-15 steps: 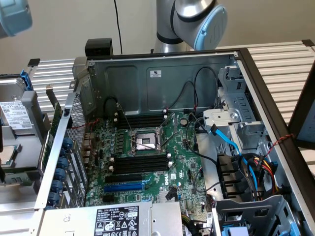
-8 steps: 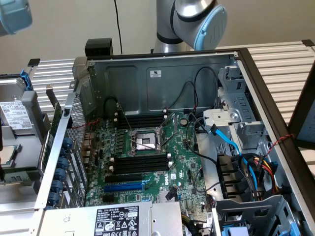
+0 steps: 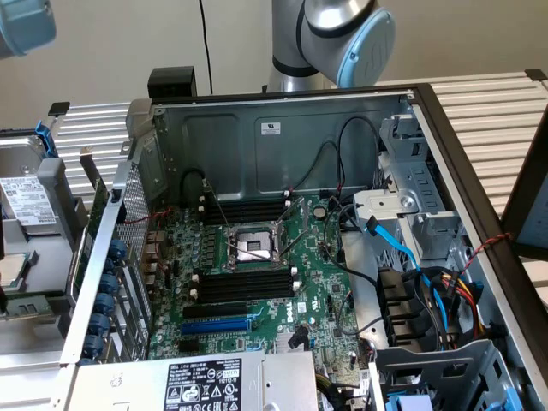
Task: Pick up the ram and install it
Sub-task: 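Pick up the ram and move it above insertion slot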
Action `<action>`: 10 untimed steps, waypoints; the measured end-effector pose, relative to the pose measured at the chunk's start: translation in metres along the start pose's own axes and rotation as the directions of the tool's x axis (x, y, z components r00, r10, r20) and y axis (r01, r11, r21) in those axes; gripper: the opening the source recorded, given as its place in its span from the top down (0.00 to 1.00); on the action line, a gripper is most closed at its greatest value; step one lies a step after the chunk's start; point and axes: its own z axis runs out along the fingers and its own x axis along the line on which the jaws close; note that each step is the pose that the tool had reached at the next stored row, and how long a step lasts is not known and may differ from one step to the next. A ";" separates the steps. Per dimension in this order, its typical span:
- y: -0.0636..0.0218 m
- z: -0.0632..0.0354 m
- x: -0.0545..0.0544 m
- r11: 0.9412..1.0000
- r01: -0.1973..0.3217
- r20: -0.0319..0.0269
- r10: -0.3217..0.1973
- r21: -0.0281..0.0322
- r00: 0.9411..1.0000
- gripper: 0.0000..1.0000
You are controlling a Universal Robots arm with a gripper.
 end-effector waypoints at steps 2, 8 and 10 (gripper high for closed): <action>0.0001 -0.0015 0.000 1.000 0.000 -0.002 0.000 0.000 1.000 0.86; 0.0002 -0.0046 -0.001 1.000 0.000 -0.009 0.000 0.000 1.000 0.86; 0.0002 -0.0062 -0.001 1.000 0.000 -0.011 0.000 0.001 1.000 0.86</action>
